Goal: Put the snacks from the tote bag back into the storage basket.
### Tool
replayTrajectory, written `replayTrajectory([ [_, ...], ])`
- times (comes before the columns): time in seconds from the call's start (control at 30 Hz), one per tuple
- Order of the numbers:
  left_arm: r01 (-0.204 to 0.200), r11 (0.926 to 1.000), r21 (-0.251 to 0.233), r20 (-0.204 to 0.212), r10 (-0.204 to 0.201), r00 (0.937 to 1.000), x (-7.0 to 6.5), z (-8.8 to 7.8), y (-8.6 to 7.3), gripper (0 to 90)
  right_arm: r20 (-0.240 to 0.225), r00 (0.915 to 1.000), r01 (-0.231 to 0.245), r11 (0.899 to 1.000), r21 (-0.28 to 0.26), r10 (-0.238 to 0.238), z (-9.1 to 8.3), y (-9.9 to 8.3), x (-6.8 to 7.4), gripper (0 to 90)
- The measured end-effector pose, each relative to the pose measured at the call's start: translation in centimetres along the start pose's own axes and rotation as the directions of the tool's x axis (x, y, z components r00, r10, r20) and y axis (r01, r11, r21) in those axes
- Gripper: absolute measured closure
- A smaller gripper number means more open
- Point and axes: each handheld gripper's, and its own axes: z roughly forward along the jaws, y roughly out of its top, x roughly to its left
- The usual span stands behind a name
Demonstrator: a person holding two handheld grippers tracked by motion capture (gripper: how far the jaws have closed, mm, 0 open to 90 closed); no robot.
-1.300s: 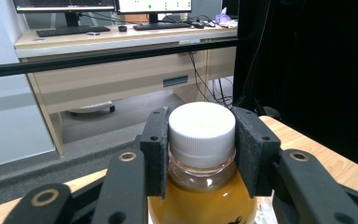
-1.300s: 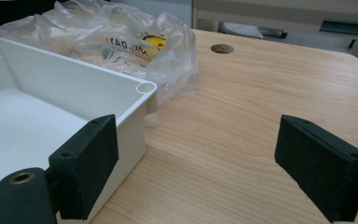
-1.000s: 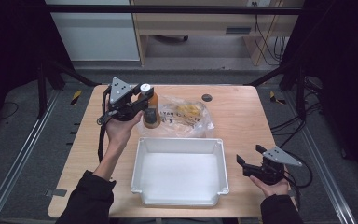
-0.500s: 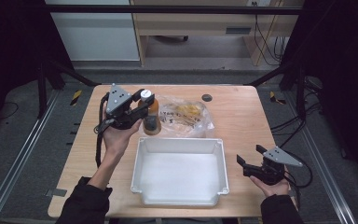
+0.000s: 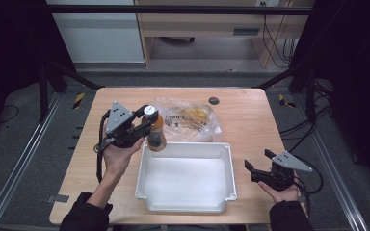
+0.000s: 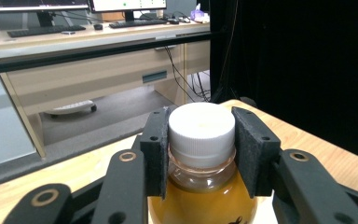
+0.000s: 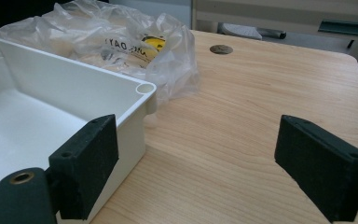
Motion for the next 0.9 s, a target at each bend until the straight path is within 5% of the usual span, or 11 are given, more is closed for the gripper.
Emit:
replayTrajectory([
  [0.9,0.002,0.9989,0.047,0.015,-0.003,0.9999,-1.6,-2.1,-3.6,59.0,0.000,1.0000,0.000,1.000,0.000,0.000,-0.1,0.0,0.0,13.7],
])
